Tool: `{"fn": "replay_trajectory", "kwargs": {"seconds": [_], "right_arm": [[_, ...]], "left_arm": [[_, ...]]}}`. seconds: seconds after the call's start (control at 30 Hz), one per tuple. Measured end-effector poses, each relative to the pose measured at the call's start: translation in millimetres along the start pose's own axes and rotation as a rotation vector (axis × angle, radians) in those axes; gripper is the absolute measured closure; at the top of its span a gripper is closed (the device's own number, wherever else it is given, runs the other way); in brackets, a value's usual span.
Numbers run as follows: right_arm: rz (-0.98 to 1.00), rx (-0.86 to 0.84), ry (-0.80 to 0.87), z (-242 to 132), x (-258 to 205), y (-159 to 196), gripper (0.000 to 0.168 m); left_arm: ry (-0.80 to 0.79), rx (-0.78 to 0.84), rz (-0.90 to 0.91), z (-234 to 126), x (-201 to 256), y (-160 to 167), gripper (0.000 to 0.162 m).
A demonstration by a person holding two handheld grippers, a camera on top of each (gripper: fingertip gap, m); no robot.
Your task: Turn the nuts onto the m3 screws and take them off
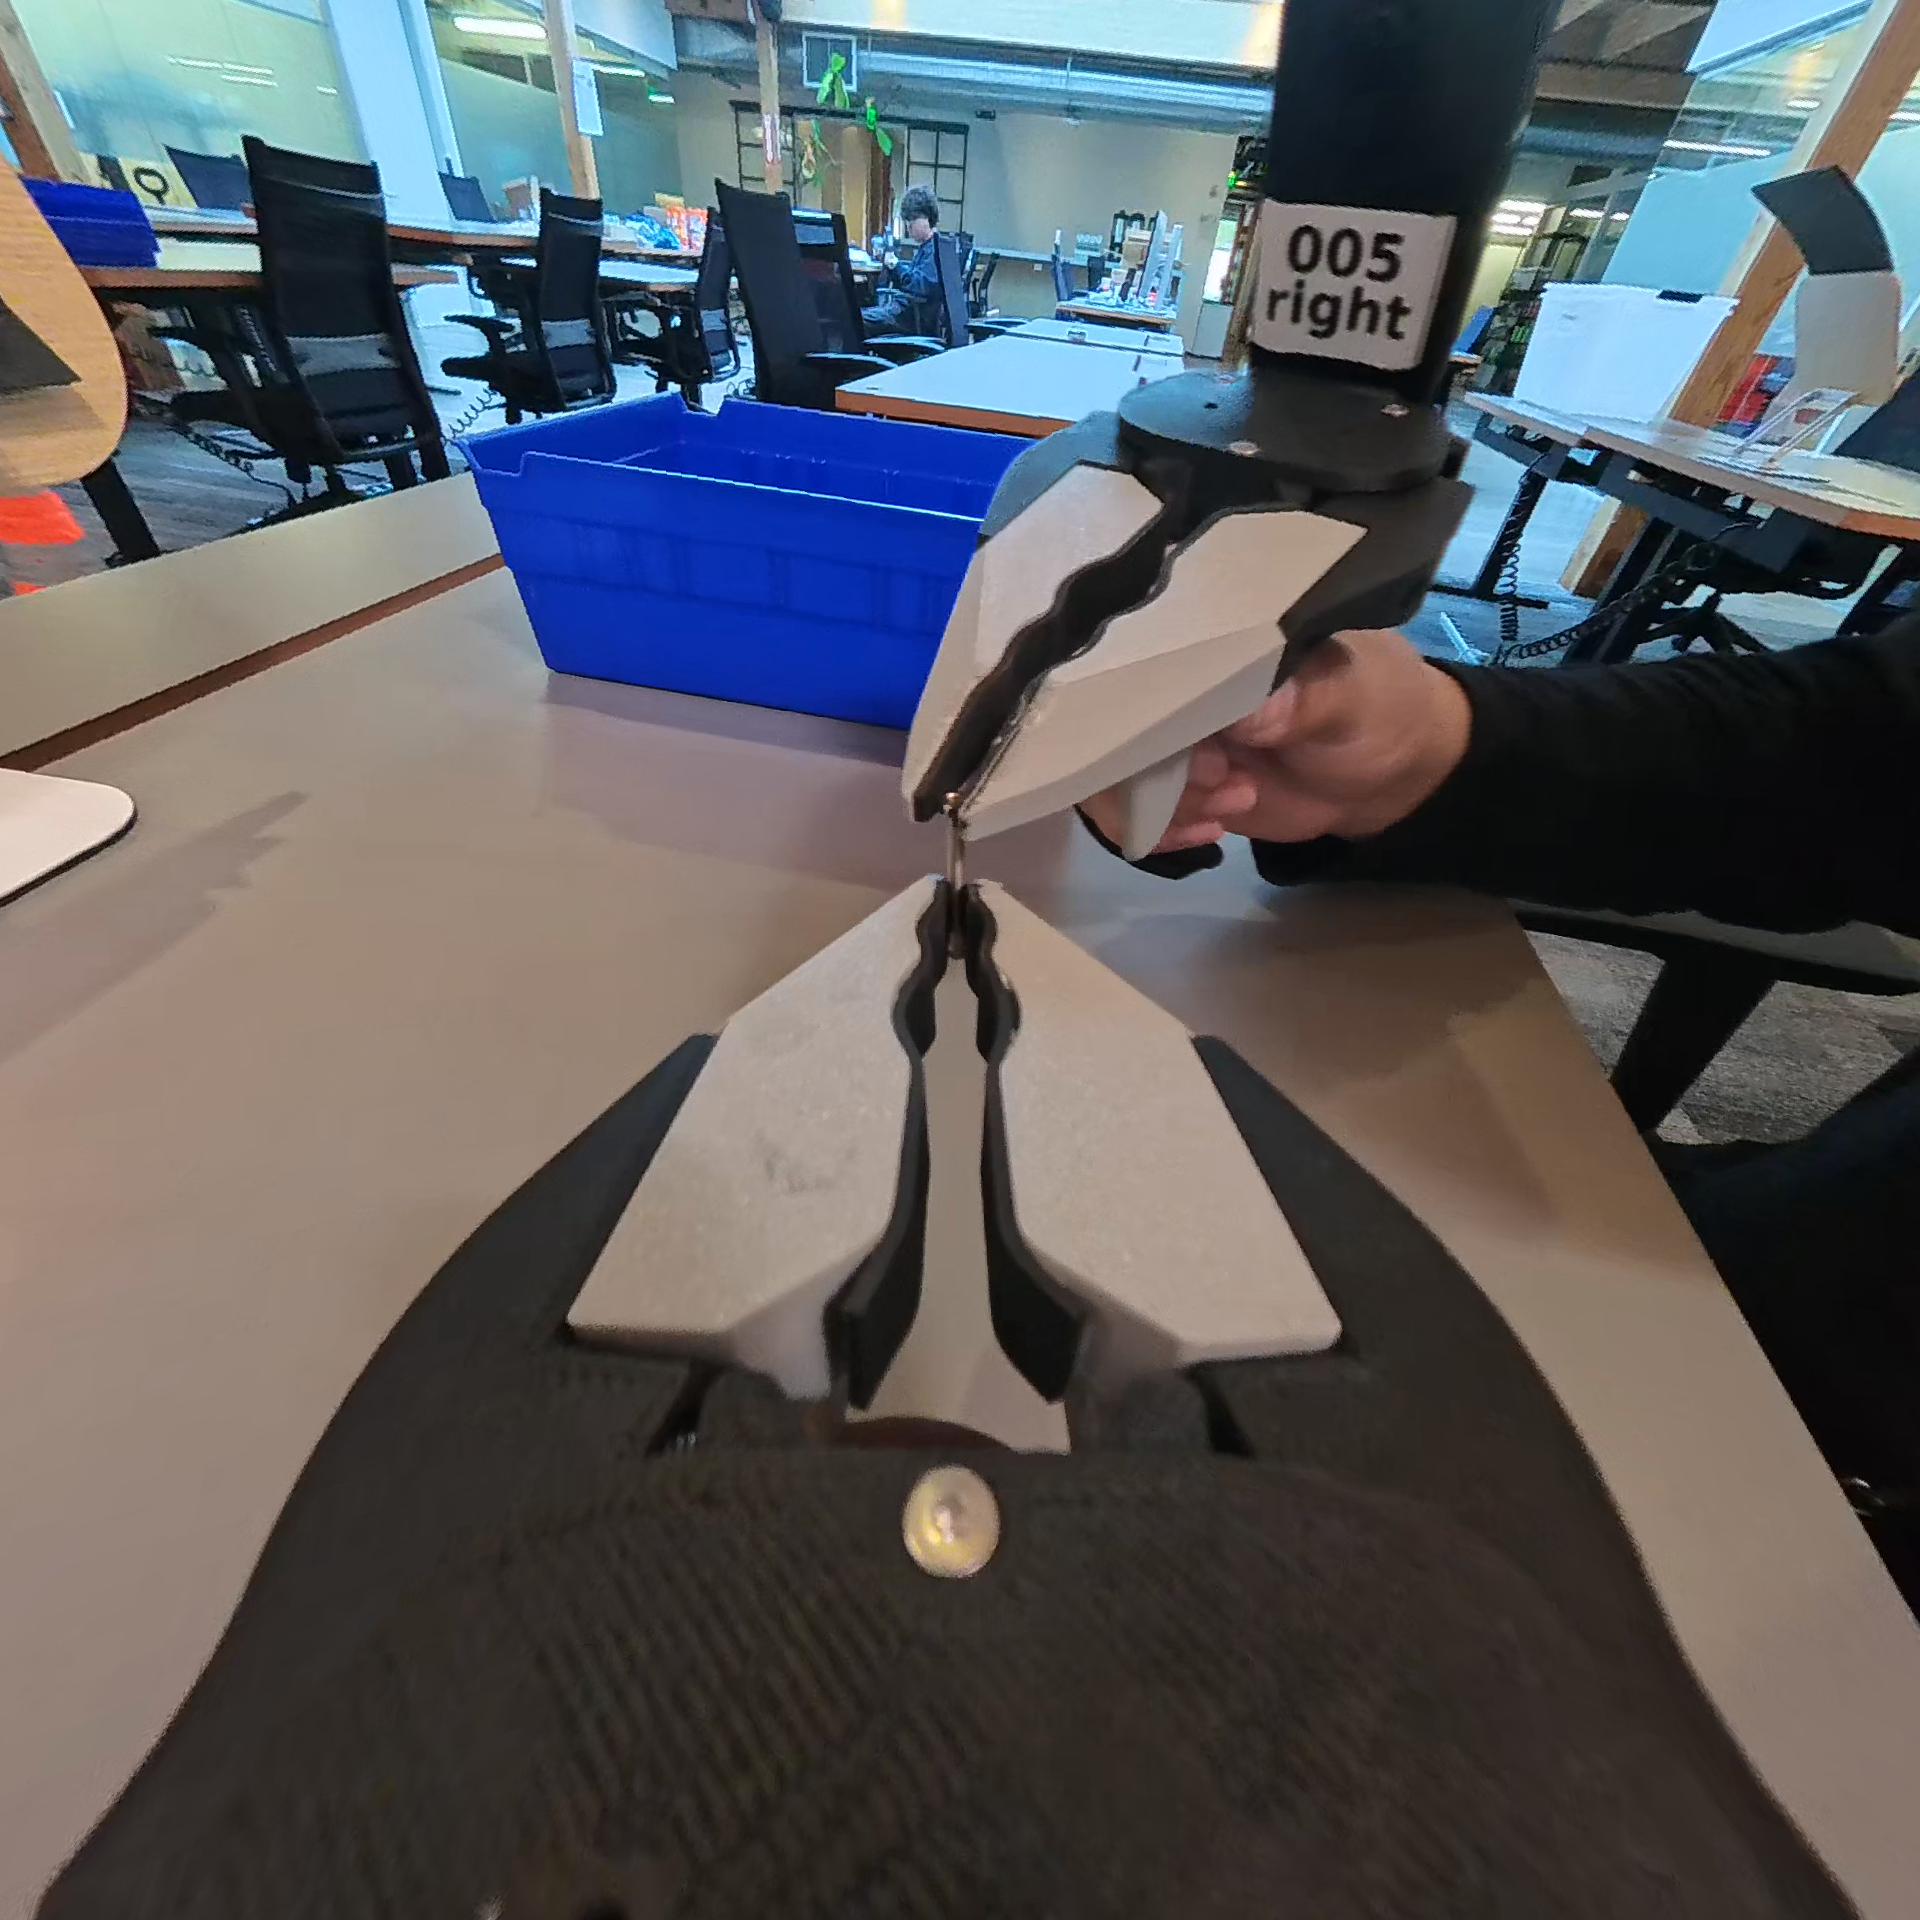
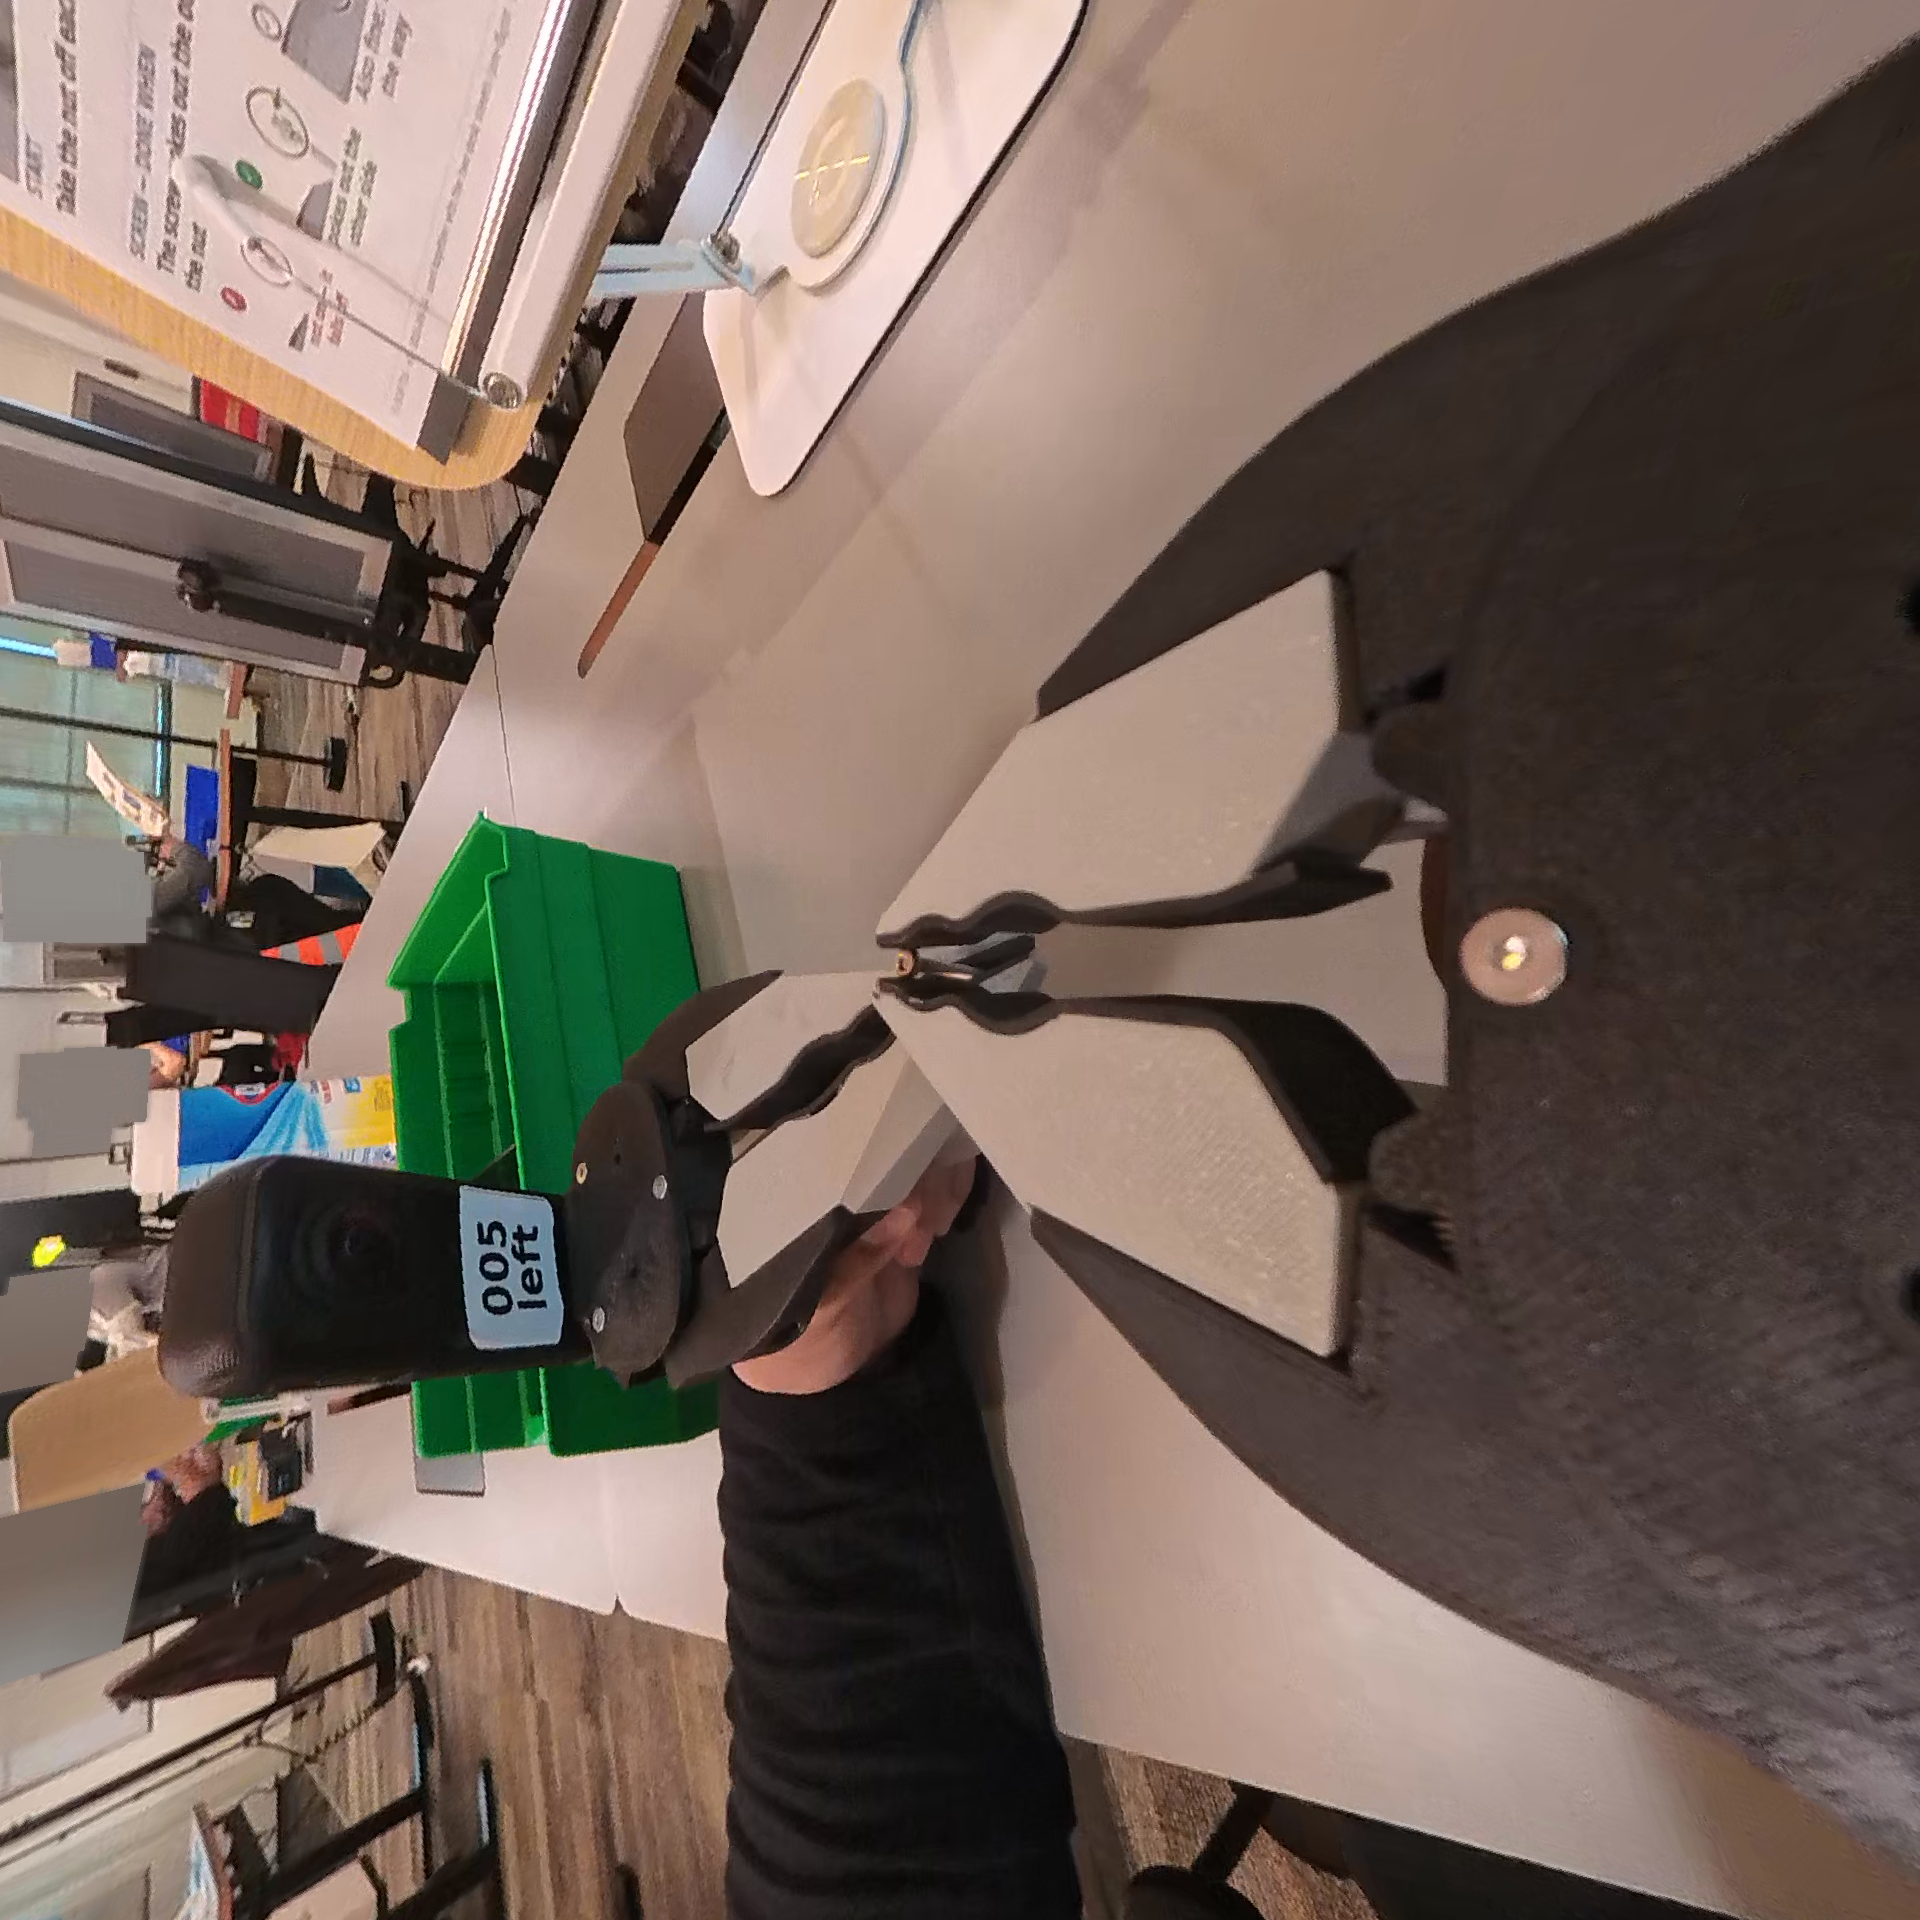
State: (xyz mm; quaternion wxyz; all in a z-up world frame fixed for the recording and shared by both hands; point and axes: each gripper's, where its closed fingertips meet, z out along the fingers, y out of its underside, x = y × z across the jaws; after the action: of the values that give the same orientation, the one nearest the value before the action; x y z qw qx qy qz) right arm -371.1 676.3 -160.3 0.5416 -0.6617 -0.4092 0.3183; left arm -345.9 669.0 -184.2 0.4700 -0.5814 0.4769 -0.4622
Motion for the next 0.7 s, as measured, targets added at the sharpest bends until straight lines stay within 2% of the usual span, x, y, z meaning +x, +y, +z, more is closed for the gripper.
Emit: {"fn": "replay_trajectory", "kwargs": {"seconds": [0.33,0.7], "right_arm": [[0.024,-0.004,0.125,3.0,6.9,1.4,0.166],[0.045,-0.011,0.119,4.7,6.0,5.1,0.166]], "left_arm": [[-0.044,-0.006,-0.019,1.4,-6.1,1.0,0.162],[-0.032,0.002,-0.028,2.1,-4.5,0.1,0.162]]}}
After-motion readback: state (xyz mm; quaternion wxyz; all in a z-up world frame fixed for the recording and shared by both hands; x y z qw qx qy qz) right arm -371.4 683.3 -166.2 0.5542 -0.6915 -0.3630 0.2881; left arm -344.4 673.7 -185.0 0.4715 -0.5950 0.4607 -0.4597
